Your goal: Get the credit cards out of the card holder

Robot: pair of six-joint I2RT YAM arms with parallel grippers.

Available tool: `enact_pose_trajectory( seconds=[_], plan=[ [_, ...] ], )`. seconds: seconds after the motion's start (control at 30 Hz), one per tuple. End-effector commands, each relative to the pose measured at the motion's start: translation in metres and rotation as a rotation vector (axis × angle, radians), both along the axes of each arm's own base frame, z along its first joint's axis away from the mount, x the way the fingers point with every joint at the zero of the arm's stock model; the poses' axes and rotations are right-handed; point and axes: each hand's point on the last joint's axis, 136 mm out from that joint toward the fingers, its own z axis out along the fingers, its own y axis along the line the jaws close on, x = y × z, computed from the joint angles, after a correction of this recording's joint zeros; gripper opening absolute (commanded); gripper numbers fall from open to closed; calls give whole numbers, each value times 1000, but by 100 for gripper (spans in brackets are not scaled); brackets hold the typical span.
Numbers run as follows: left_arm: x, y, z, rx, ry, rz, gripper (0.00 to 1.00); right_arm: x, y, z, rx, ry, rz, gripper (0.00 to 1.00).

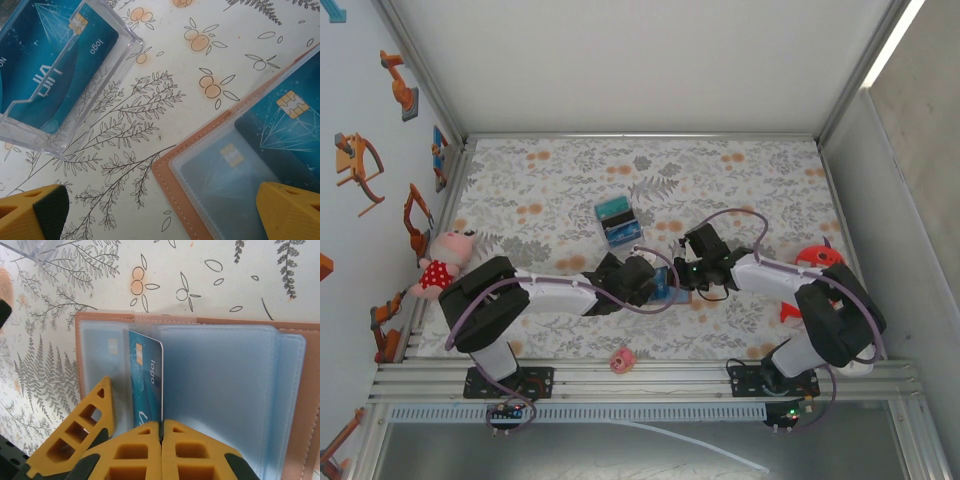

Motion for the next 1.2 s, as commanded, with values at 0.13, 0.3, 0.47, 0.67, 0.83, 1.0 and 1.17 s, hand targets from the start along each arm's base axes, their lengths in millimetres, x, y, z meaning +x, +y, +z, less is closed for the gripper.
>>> enact_pose_trajectory(
  seconds=[0.13,0.3,0.47,0.67,0.83,1.0,1.17],
  plan=[
    [-2,-3,-9,39,23,-12,97,-3,4,6,68,-16,7,17],
    [-4,1,-12,45,33,-11,97,-5,8,10,119,-39,11,21],
    [-7,1,-13,29,46,-3,97,-5,14,5,173,-25,4,21],
    [-8,1,-11,19,49,0,97,-4,18,-1,191,-10,2,16],
    [-7,3,-5,14,35,6,97,-4,13,-3,143,-12,1,9],
    [-6,7,2,10,14,11,97,-4,3,4,81,-37,2,4],
    [-4,10,14,0,-12,20,97,-4,-4,15,50,-75,13,2]
  ],
)
